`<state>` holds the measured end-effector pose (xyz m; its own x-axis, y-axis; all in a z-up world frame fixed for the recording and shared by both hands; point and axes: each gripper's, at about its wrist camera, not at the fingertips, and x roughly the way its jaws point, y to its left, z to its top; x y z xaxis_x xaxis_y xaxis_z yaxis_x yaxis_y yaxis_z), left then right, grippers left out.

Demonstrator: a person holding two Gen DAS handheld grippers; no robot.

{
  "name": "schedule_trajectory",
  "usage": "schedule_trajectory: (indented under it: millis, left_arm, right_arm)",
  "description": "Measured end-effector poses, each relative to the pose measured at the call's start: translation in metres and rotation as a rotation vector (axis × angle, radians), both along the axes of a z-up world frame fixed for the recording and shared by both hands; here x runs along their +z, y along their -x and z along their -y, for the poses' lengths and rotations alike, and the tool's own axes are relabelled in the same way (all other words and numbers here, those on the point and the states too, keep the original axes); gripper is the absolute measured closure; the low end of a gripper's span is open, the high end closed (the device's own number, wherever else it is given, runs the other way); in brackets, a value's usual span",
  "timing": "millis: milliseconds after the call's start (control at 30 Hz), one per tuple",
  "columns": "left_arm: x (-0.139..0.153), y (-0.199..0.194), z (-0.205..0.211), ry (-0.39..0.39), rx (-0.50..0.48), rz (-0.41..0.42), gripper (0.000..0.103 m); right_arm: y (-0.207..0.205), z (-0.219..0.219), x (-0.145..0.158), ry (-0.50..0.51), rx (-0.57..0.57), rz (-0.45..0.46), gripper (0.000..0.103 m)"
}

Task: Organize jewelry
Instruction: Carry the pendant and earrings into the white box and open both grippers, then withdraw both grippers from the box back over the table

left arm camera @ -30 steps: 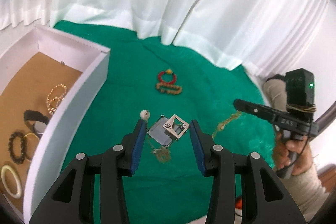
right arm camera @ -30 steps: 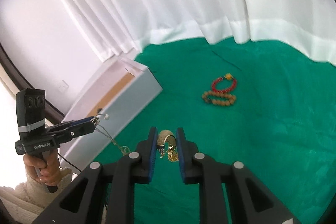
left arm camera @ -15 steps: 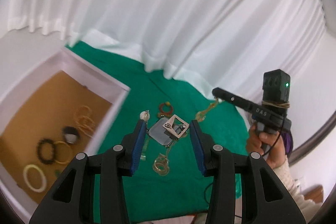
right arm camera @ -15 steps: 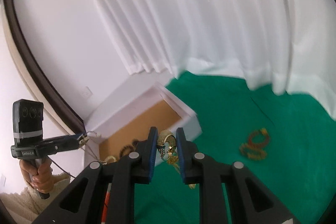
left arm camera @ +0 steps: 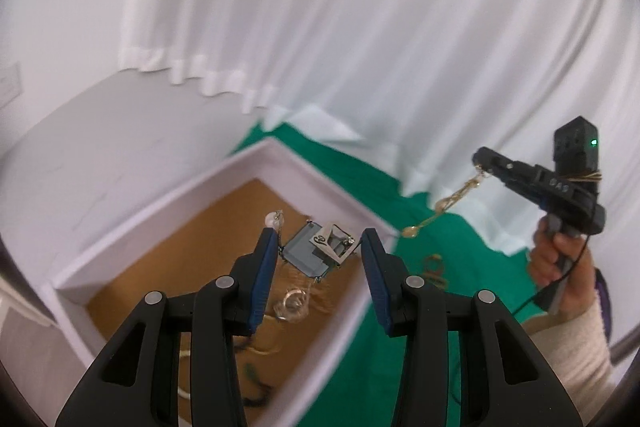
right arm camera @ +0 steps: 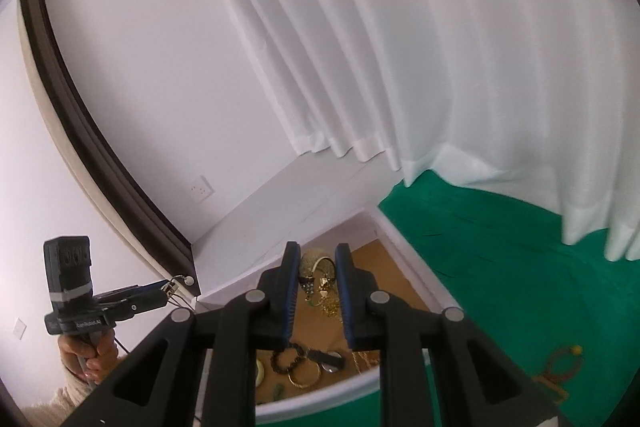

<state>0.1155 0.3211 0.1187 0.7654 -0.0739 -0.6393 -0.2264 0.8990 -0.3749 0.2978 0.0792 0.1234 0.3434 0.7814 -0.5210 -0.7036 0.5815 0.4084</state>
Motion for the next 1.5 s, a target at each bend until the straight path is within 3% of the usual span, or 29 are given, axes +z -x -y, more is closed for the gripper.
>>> schedule_trajectory:
  millis: [433, 633, 833, 867, 900, 967, 1067, 1100, 1133, 1200, 1300, 1400, 1500]
  left_arm:
    - [-0.108, -0.019, -0.095, 0.027, 0.177, -0.178, 0.06]
    - [-0.153, -0.027, -0.11, 0.034, 0.203, -0.276, 0.06]
    - [-0.177, -0.033, -0.11, 0.02, 0.215, -0.342, 0.058]
    - [-0.178, -0.033, -0.11, 0.018, 0.221, -0.352, 0.057]
    - [-0.182, -0.034, -0.111, 0.017, 0.23, -0.366, 0.057]
    - [-0.182, -0.034, -0.113, 0.014, 0.245, -0.376, 0.054]
    - [-0.167, -0.025, -0.109, -0.009, 0.272, -0.35, 0.023]
    - [-0.158, -0.021, -0.105, -0.027, 0.282, -0.33, 0.018]
    - [-0.146, -0.015, -0.098, -0.05, 0.285, -0.301, 0.017]
    - [-0.124, -0.004, -0.08, -0.096, 0.273, -0.25, 0.016]
    - [-0.096, 0.013, -0.046, -0.149, 0.25, -0.172, 0.01]
    - [-0.074, 0.029, 0.005, -0.19, 0.185, -0.09, 0.008]
    - [-0.064, 0.043, 0.072, -0.225, 0.078, -0.033, 0.006]
  right_arm:
    - [-0.049, -0.107, -0.084, 0.109, 0.078, -0.115, 0.085]
    - [-0.067, -0.155, -0.146, 0.256, 0.068, -0.141, 0.085]
    - [-0.074, -0.183, -0.193, 0.397, 0.063, -0.16, 0.083]
    - [-0.073, -0.185, -0.197, 0.42, 0.06, -0.16, 0.079]
    - [-0.072, -0.187, -0.199, 0.436, 0.055, -0.16, 0.064]
    - [-0.068, -0.184, -0.194, 0.435, 0.037, -0.141, 0.053]
    - [-0.053, -0.166, -0.162, 0.401, 0.017, -0.066, 0.053]
    - [-0.049, -0.158, -0.148, 0.387, 0.009, -0.038, 0.051]
    - [-0.039, -0.144, -0.129, 0.36, 0.0, 0.002, 0.048]
    - [-0.025, -0.12, -0.101, 0.321, -0.025, 0.077, 0.033]
    - [0.009, -0.071, -0.062, 0.3, -0.074, 0.195, 0.029]
    - [0.045, -0.02, -0.047, 0.311, -0.119, 0.25, 0.029]
    - [0.077, 0.035, -0.061, 0.34, -0.175, 0.25, 0.029]
